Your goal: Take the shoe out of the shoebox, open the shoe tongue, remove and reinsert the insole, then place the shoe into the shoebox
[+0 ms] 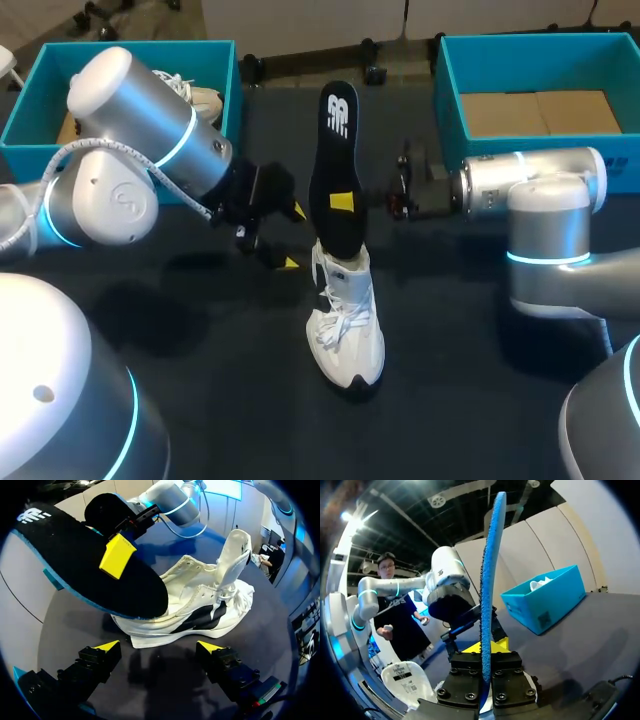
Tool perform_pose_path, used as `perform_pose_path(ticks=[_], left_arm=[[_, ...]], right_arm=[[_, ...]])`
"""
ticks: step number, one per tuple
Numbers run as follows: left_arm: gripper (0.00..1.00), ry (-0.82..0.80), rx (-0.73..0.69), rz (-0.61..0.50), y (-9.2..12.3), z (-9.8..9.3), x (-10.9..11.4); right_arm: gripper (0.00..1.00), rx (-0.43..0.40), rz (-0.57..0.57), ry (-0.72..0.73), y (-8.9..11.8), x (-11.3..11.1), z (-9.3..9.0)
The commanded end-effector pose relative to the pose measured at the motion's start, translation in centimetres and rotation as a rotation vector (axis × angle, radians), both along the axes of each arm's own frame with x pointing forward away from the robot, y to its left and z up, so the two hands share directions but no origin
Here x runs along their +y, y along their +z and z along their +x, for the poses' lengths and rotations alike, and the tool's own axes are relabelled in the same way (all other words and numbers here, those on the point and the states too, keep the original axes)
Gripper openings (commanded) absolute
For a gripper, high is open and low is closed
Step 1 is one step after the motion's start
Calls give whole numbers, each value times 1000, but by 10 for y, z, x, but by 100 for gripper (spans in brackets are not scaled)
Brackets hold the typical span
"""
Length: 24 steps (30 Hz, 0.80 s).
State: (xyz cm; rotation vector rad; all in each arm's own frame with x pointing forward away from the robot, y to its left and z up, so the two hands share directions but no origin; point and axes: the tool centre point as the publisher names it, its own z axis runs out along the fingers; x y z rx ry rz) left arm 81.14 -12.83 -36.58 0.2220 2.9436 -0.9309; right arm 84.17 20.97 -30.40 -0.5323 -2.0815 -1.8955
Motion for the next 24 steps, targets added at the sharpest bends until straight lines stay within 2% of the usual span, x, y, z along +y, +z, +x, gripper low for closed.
perform_pose_path(ticks=[1,11,24], left_arm=[[100,-1,-1,1,-1,-1,-1],[100,6,-3,6,-2,1,2],[100,-2,0,13,-3,1,4]], right_arm=[[0,-10,-11,-6,-3,0,-7],[0,-10,-17,18,-14,1,-18],[0,47,-36,79,-34,6,-36]])
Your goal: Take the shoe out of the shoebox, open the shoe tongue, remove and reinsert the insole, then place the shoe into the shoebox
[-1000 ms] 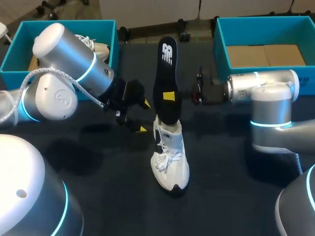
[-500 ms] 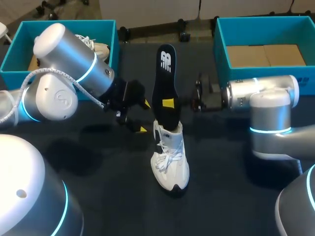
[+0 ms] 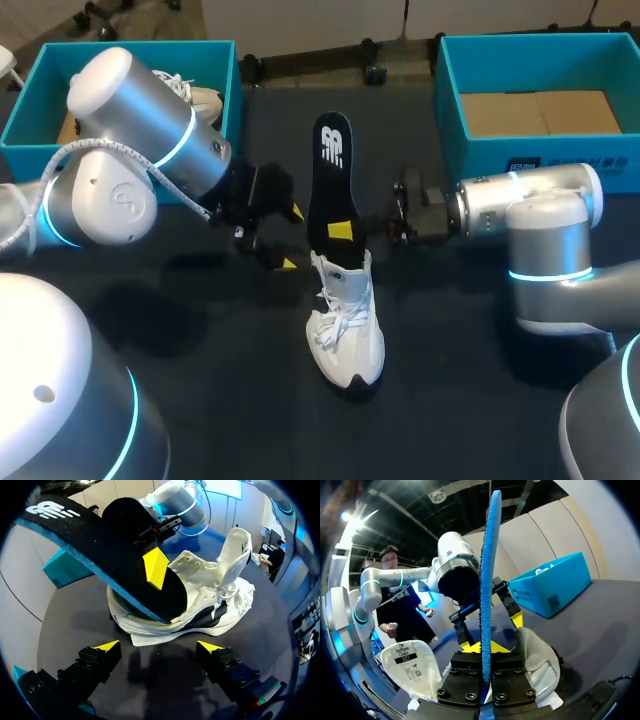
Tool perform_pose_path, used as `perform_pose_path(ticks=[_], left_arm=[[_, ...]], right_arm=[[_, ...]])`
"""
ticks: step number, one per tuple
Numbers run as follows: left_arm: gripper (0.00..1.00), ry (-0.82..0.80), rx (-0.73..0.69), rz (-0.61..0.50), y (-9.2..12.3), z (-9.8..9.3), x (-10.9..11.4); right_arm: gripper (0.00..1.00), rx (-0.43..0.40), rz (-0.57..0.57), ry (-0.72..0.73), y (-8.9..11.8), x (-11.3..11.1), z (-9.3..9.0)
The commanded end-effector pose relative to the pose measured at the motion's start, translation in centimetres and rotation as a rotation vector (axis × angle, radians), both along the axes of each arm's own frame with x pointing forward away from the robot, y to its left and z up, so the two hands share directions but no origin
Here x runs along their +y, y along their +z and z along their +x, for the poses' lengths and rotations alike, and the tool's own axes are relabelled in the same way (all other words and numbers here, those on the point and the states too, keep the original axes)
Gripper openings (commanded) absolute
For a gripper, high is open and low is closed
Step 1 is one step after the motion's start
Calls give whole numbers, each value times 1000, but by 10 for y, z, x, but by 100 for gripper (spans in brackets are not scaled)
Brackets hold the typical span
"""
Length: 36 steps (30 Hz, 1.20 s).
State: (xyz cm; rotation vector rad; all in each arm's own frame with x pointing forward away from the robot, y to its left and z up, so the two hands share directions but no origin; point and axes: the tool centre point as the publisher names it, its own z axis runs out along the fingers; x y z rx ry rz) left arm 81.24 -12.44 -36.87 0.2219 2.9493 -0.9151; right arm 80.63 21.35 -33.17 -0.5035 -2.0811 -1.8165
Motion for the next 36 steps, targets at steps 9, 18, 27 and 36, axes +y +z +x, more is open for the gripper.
perform_pose_path(ticks=[9,18,27,36], left_arm=[[100,-12,-1,7,0,1,-1],[100,-18,2,6,-1,2,-3],[100,-26,5,2,-2,1,-4],[100,-28,4,1,-2,0,-4]], right_arm=[[0,65,-21,23,-21,-2,-12],[0,75,-21,10,-21,-2,-13],[26,6,-35,-12,-4,-3,-5],[27,-20,-40,-8,7,-2,2]])
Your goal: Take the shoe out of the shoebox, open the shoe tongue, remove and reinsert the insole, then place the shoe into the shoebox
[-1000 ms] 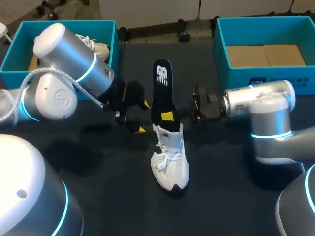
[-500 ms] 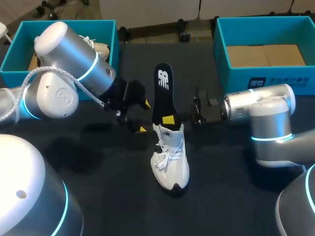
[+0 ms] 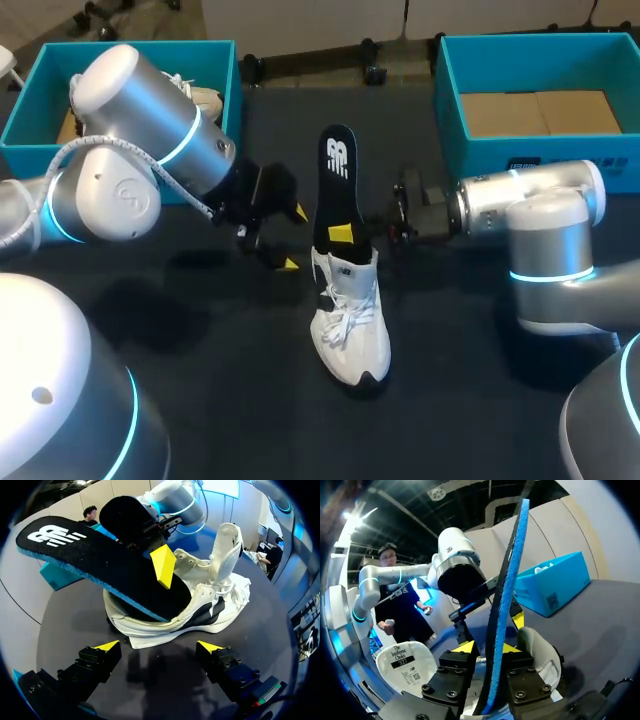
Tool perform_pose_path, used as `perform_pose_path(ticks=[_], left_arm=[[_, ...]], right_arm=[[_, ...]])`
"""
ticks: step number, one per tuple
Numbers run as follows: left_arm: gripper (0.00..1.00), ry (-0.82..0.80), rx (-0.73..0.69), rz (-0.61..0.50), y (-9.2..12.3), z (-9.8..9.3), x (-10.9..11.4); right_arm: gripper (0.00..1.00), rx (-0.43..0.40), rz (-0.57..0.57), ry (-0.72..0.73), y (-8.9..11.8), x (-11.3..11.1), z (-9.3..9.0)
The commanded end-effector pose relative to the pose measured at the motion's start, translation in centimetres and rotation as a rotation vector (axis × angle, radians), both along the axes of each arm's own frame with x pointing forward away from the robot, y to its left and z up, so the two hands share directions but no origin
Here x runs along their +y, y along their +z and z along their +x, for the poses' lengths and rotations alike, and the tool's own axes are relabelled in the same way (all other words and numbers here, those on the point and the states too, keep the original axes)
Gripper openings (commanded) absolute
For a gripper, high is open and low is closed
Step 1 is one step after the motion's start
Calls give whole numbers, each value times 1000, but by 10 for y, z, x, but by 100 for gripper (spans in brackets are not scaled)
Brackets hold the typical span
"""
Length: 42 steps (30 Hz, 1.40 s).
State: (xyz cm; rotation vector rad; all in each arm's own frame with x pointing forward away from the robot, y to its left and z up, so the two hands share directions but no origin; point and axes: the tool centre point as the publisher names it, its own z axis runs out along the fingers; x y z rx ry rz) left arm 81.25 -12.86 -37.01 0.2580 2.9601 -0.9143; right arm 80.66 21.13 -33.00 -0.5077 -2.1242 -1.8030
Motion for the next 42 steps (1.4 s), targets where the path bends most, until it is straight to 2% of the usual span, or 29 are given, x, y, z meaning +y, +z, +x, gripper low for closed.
perform_pose_path(ticks=[1,6,8,10,15,29,35,37,42], left_arm=[[100,-3,-1,-3,-1,0,0],[100,-6,-2,-4,-1,0,0],[100,-8,-1,-3,-1,-1,0],[100,-8,0,-2,-1,-1,0],[100,-8,3,1,-1,-3,0],[100,-6,5,6,-2,-3,0],[100,-17,3,2,-1,-2,-4],[100,-19,1,1,-1,-1,-4],[100,-18,-1,-2,0,-2,-5]], right_arm=[[27,-4,-11,2,5,0,2],[24,0,-16,22,8,-1,9],[18,16,-9,38,7,0,11],[0,26,-17,44,6,0,12],[0,49,-22,60,0,-1,11],[0,164,-47,85,-28,-1,-21],[0,143,-58,73,-19,-5,-16],[13,130,-62,71,-15,-6,-13],[13,105,-70,73,-8,-8,-9]])
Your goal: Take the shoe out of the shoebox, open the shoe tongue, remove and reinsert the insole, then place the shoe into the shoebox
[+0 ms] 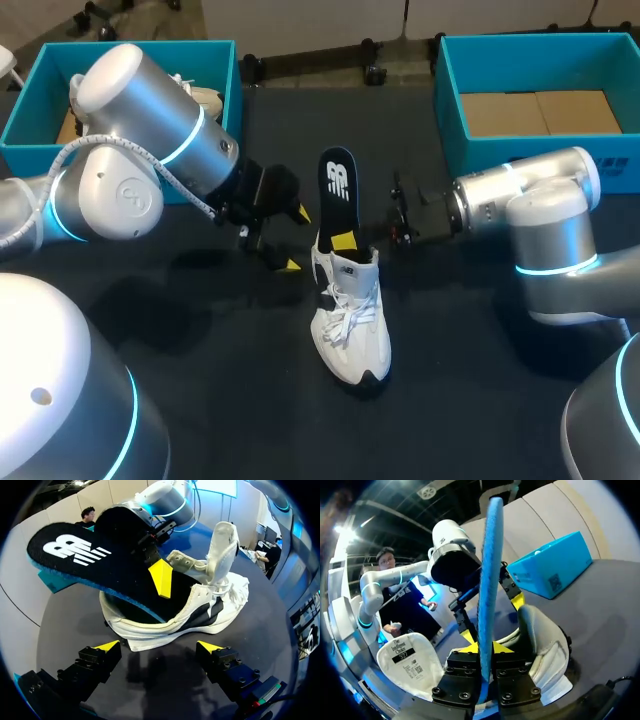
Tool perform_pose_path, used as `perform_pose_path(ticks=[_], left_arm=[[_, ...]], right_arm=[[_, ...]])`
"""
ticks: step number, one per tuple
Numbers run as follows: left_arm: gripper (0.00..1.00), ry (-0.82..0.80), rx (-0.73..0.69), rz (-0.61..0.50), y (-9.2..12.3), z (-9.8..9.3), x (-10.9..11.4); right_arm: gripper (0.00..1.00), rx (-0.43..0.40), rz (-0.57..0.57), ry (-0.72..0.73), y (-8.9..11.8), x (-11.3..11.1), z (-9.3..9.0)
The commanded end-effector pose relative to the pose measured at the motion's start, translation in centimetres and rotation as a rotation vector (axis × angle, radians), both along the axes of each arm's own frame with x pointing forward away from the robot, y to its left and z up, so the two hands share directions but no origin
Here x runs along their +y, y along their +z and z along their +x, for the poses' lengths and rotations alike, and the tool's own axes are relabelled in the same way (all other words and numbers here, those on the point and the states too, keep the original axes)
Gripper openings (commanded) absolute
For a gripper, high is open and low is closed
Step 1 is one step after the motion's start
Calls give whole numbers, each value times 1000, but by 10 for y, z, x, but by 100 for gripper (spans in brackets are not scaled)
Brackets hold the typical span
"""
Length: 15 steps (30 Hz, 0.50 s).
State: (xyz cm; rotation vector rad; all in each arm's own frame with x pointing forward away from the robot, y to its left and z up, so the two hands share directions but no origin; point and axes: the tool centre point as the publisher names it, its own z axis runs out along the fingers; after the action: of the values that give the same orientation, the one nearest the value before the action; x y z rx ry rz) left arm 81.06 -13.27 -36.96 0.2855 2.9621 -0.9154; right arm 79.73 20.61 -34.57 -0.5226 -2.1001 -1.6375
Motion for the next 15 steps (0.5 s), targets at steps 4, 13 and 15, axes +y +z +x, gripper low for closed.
perform_pose_path(ticks=[4,13,15], left_arm=[[100,2,0,-2,-1,-1,-1],[100,9,3,-3,-2,-4,0],[100,9,4,-3,-2,-5,0]], right_arm=[[13,-20,-6,5,14,-3,5],[8,-43,-14,19,22,-2,15],[0,-36,-18,25,22,-2,16]])
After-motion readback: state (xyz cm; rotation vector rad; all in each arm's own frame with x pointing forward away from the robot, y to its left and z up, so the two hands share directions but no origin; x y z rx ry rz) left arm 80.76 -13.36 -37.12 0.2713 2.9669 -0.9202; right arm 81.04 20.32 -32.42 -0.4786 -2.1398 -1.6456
